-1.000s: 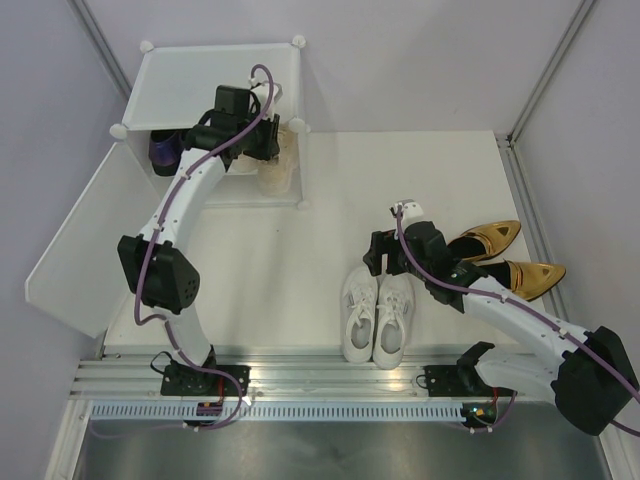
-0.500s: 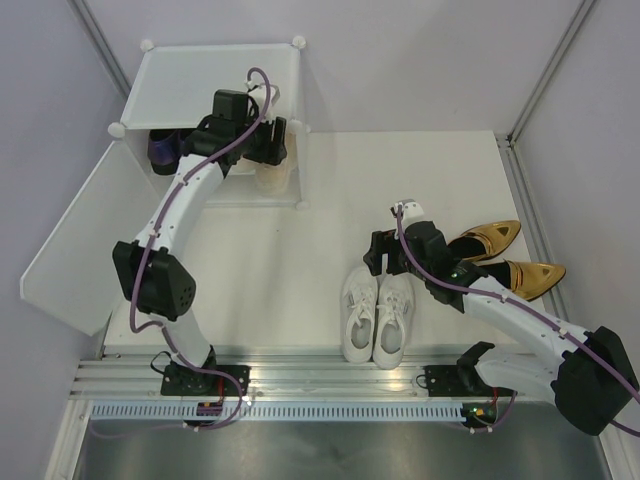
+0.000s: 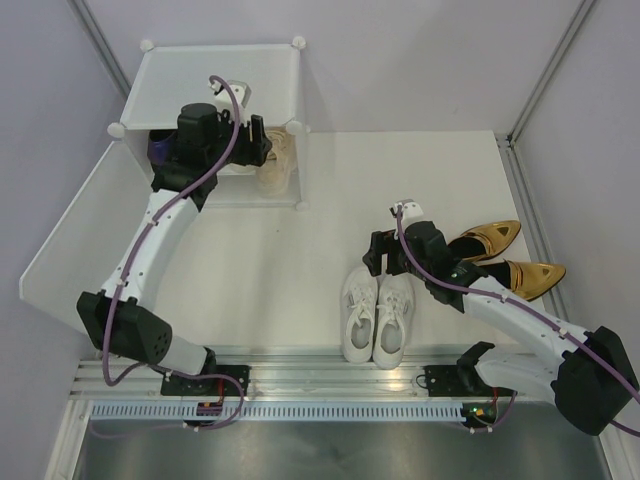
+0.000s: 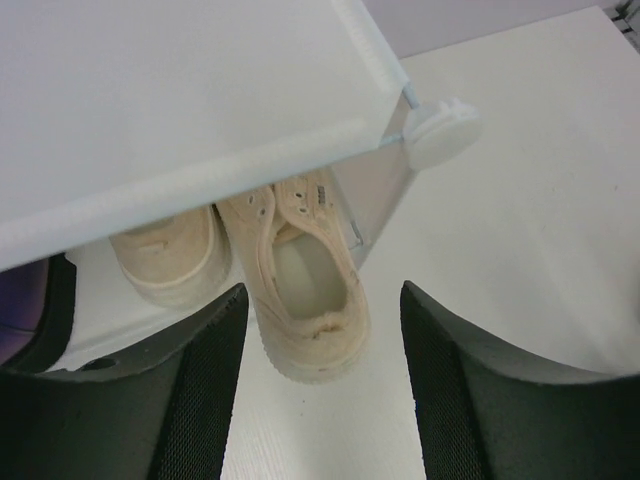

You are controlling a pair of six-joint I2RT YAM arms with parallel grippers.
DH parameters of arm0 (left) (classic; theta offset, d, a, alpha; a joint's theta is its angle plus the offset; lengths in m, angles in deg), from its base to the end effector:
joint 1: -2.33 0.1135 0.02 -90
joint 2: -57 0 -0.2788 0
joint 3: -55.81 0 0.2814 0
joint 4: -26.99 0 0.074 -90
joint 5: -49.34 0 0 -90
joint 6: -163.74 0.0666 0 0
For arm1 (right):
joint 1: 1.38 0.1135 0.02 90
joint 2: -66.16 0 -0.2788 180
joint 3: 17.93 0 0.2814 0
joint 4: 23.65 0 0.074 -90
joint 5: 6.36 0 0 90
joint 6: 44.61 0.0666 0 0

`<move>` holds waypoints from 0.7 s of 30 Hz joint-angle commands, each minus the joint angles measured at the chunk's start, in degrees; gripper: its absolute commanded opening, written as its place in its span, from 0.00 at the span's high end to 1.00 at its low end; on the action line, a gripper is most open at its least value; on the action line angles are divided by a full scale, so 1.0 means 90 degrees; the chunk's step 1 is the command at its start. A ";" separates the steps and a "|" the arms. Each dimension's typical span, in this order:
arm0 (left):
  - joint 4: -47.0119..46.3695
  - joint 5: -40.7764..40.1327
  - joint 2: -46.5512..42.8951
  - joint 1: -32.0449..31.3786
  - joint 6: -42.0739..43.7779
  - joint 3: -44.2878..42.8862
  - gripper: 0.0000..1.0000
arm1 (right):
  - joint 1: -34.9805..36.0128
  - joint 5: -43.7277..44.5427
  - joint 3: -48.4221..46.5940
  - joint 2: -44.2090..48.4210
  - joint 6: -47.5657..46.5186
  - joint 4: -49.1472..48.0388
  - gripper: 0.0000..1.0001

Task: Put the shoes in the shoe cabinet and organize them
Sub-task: Place the shoe in the shoe cabinet.

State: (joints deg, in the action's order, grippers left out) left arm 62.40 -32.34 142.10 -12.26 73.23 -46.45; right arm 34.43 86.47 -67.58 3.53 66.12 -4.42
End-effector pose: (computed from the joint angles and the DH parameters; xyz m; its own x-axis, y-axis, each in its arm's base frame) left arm 0.3827 -0.1096 0.4305 -0.3065 0.0707 -0.9493 0.3795 0.9236 -0.0538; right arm 0.2330 0.1640 0.2230 -0.5991 0.0037 -0.8006 -0.3619 0.8908 0.2749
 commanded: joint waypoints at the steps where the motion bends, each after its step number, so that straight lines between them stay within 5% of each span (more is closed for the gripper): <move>1: -0.0300 0.0257 -0.0421 0.0019 -0.0392 0.0656 0.34 | -0.0014 -0.0100 -0.0157 0.0025 -0.0048 -0.0144 0.16; 10: -0.0368 0.0706 -0.1467 0.0000 -0.0988 0.2385 0.71 | -0.0005 -0.0207 -0.0109 0.0104 -0.0009 -0.0231 0.16; 21: -0.0749 0.0336 -0.0824 -0.0010 -0.1271 0.2876 0.86 | -0.0024 -0.0295 -0.0050 0.0123 0.0011 -0.0290 0.16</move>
State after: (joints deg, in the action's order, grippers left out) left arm 59.67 -28.23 132.77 -12.26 64.15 -19.75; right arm 34.43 84.33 -67.58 3.55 66.15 -4.53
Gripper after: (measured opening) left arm 0.150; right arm 0.840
